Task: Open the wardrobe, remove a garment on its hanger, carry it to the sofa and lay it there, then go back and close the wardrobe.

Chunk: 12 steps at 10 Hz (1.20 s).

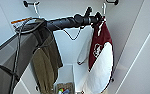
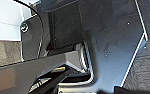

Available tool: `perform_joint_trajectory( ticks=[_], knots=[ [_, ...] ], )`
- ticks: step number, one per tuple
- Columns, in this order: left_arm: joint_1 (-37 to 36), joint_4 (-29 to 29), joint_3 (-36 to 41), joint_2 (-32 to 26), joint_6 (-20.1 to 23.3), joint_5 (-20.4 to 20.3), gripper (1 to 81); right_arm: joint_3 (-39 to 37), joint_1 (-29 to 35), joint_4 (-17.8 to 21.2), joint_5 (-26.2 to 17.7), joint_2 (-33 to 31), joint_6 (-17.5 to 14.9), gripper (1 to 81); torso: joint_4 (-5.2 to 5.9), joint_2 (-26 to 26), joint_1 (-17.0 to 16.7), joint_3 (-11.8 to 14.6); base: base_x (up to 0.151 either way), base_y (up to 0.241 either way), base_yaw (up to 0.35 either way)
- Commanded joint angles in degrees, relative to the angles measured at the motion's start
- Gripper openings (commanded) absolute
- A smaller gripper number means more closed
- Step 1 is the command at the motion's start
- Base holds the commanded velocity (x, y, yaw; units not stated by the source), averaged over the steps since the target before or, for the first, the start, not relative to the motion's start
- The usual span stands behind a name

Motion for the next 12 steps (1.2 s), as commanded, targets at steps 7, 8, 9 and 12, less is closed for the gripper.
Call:
perform_joint_trajectory(
  ticks=[7, 8, 9, 12],
  knots=[
    [-12.74, 0.63, 0.99, -1.27, 0.70, -4.00, 1.0, 0.36, 1.36, 0.12, -4.11, 0.15, 0.03, 81.1, 0.00, 0.00, 0.00, 0.00, -0.121, 0.000, 0.000],
    [-12.74, 0.63, 1.00, -1.44, 0.70, -3.82, 1.0, 0.36, 1.36, 0.12, -4.20, 0.16, 0.03, 81.1, 0.00, 0.00, -0.02, 0.00, -0.097, 0.000, 0.000],
    [-12.74, 0.63, 1.00, -1.45, 0.70, -3.74, 1.0, 0.36, 1.36, 0.12, -4.11, 0.15, 0.03, 81.1, 0.00, 0.02, 0.00, 0.00, -0.064, 0.000, 0.000],
    [-12.39, 0.63, 2.40, -1.80, 0.70, -4.00, 1.0, 0.36, 1.27, 0.12, -4.11, 0.15, 0.03, 81.1, 0.00, 0.00, -0.06, 0.00, 0.000, 0.000, 0.000]
  ],
)
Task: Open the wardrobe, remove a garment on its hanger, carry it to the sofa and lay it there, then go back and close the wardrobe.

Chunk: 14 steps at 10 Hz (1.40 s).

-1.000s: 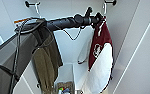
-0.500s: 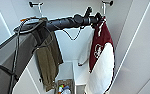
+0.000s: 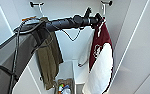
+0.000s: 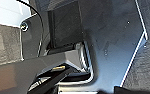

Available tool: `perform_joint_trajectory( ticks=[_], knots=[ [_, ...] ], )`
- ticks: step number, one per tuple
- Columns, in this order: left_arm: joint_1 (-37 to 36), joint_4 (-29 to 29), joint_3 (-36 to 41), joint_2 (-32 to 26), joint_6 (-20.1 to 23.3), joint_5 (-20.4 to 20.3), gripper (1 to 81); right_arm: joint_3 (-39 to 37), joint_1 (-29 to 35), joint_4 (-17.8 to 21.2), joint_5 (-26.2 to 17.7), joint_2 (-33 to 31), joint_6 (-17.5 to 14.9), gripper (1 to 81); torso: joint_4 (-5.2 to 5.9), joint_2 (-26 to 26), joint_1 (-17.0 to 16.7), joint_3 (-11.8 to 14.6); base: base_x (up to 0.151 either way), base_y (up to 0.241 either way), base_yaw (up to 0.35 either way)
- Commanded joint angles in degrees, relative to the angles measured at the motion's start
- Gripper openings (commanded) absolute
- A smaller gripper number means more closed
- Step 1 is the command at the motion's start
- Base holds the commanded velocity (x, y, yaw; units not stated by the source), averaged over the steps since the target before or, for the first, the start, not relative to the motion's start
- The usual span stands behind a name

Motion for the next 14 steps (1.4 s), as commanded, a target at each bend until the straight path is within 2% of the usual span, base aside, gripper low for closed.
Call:
perform_joint_trajectory(
  ticks=[1, 2, 5, 8, 14],
  knots=[
    [-11.78, 0.80, 2.58, -1.02, 0.72, -4.55, 1.0, 0.36, 1.40, 0.12, -4.16, 0.15, 0.01, 81.1, 0.00, 0.00, 0.00, 0.00, 0.000, 0.000, 0.000],
    [-10.81, 1.41, 4.60, -1.45, 1.16, -4.72, 1.0, 0.36, 1.48, 0.12, -4.16, 0.15, 0.01, 81.1, 0.00, 0.00, 0.00, 0.00, 0.000, 0.000, 0.000],
    [-7.47, 4.75, 14.79, -5.14, 1.25, -13.06, 1.0, 0.36, 1.31, 0.04, -3.54, 0.15, 0.01, 81.1, 0.00, 0.00, 0.00, 0.00, 0.000, 0.000, 0.000],
    [-4.92, 6.42, 19.37, -8.48, 1.16, -13.69, 1.0, 0.36, 1.40, 0.04, -3.54, 0.24, 0.01, 81.1, 0.00, 0.00, 0.00, 0.00, 0.000, 0.000, 0.000],
    [-3.08, 7.83, 20.78, -10.60, 1.25, -13.69, 1.0, 0.36, 1.31, 0.04, -3.54, 0.15, 0.01, 81.1, 0.00, 0.00, 0.00, 0.00, -0.011, 0.000, 0.000]
  ],
)
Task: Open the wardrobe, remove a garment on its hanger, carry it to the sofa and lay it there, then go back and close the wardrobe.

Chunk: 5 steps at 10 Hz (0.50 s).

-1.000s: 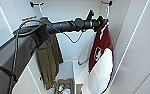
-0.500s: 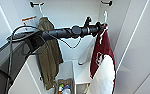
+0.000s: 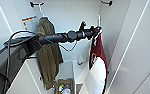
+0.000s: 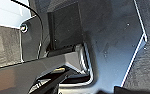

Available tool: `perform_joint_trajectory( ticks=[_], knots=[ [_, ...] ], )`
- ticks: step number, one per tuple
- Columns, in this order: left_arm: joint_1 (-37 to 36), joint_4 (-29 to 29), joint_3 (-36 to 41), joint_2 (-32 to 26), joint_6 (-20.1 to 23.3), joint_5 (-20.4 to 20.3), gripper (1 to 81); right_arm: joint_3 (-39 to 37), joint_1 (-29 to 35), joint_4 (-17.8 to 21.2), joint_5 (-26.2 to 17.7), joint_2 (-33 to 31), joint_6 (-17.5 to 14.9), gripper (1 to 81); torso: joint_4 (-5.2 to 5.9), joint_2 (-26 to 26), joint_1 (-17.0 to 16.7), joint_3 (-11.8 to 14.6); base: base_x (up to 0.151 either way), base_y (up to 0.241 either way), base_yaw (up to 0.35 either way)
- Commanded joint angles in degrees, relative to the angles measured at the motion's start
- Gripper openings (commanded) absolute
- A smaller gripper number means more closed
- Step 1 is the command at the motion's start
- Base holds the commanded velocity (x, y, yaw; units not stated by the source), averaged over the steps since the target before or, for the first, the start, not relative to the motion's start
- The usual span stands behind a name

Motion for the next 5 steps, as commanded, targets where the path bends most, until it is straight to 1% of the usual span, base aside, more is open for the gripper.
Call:
perform_joint_trajectory(
  ticks=[1, 4, 5],
  knots=[
    [-11.79, 1.69, 0.54, -0.41, 0.36, -2.51, 1.0, 0.36, 1.20, 0.11, -4.04, 0.13, 0.03, 81.1, 0.00, 0.00, 0.00, 0.00, -0.076, 0.000, 0.000],
    [-11.79, 1.69, 0.98, -0.77, 0.27, -2.51, 1.0, 0.36, 1.11, 0.11, -4.04, 0.13, 0.03, 81.1, 0.00, 0.00, -0.06, 0.00, -0.090, 0.000, 0.000],
    [-11.79, 1.69, 1.07, -0.77, 0.27, -2.51, 1.0, 0.36, 1.20, 0.11, -4.04, 0.21, 0.03, 81.1, 0.00, 0.02, -0.02, 1.43, -0.092, 0.000, 0.000]
  ],
)
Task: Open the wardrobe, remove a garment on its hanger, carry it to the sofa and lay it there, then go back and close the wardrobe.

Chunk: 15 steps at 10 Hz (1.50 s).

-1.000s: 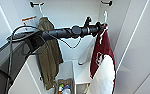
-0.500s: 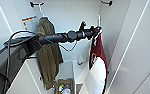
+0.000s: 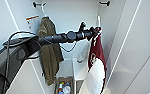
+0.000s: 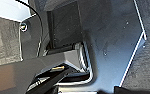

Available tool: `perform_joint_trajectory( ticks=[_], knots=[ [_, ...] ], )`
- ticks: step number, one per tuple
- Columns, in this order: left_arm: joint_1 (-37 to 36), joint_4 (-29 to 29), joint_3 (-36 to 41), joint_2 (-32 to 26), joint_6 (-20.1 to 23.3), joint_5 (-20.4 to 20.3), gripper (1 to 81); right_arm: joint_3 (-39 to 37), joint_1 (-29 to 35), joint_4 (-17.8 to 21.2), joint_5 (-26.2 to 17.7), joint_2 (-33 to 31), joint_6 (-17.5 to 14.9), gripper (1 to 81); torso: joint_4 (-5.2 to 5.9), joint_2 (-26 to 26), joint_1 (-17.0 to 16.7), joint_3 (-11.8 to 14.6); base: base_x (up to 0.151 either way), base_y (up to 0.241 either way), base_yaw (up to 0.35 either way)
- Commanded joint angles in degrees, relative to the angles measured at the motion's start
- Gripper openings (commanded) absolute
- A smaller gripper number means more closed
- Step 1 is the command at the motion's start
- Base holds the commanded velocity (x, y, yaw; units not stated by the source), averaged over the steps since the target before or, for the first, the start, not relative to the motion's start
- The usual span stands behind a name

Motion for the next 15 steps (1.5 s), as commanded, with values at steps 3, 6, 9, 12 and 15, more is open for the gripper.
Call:
perform_joint_trajectory(
  ticks=[3, 6, 9, 12, 15],
  knots=[
    [-12.30, 1.44, 0.07, 0.20, 0.03, -2.60, 1.0, 0.39, 1.59, 0.11, -4.04, 0.24, 0.03, 81.1, 0.00, 0.02, 0.04, 5.51, -0.091, 0.000, 0.000],
    [-12.03, 1.36, 0.16, 0.11, 0.12, -2.60, 1.0, 0.39, 1.60, 0.11, -4.12, 0.15, 0.03, 81.1, 0.00, 0.00, -0.05, 6.27, -0.091, 0.000, 0.000],
    [-11.59, 1.44, 0.86, -0.06, 0.12, -2.60, 1.0, 0.39, 1.59, 0.11, -4.04, 0.24, 0.03, 81.1, 0.00, -0.07, -0.11, 7.49, -0.091, 0.000, 0.000],
    [-10.80, 1.44, 1.39, -0.15, 0.21, -2.60, 1.0, 0.39, 1.59, 0.11, -4.04, 0.24, 0.03, 81.1, 0.00, -0.11, -0.15, 7.45, -0.095, 0.000, 0.000],
    [-9.84, 1.44, 2.44, -0.41, 0.21, -2.77, 1.0, 0.39, 1.51, 0.20, -4.04, 0.16, 0.03, 81.1, 0.00, -0.11, -0.15, 7.45, -0.106, 0.000, 0.000]
  ],
)
